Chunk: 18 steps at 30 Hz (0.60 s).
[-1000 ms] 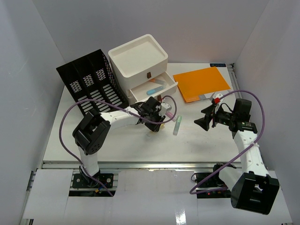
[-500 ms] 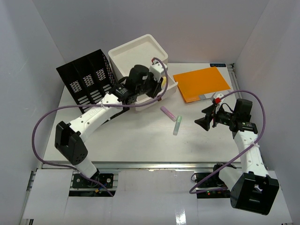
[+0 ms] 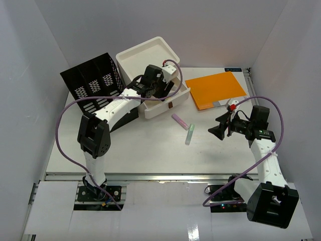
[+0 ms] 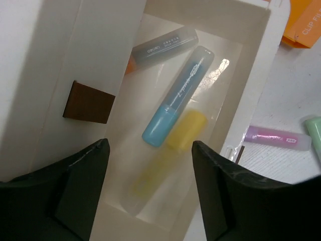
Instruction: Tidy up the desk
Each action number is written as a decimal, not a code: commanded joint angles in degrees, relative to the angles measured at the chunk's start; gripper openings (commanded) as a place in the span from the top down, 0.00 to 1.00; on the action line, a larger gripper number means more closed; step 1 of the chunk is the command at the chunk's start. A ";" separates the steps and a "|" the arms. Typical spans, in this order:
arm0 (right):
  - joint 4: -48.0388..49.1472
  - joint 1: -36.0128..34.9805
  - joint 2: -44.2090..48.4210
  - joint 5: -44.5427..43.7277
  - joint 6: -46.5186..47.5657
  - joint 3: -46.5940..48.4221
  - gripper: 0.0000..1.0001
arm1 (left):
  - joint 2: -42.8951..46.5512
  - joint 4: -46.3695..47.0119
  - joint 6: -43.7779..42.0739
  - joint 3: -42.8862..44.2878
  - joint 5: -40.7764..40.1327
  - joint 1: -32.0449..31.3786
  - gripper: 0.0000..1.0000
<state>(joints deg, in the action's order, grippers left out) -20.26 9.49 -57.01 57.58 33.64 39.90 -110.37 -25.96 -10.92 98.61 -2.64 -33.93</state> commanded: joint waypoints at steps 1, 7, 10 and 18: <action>-1.72 0.25 -2.75 1.22 0.09 2.83 0.22 | 5.46 0.53 2.55 0.38 0.48 -0.17 0.19; -8.70 -9.84 -9.32 -9.18 -0.75 7.69 0.27 | 17.67 0.78 7.12 -8.93 1.19 -0.30 0.17; -8.67 -19.45 -11.60 -20.04 -6.47 10.56 0.27 | 28.41 3.52 9.25 -21.48 0.88 -0.31 0.14; -1.42 -36.04 -25.29 -51.29 -31.14 14.05 0.20 | 60.32 13.71 12.43 -53.21 -0.95 -0.17 0.02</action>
<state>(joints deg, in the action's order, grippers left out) -24.81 -22.68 -75.00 27.85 17.73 50.97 -62.02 -17.52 -1.11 57.19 -2.19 -33.98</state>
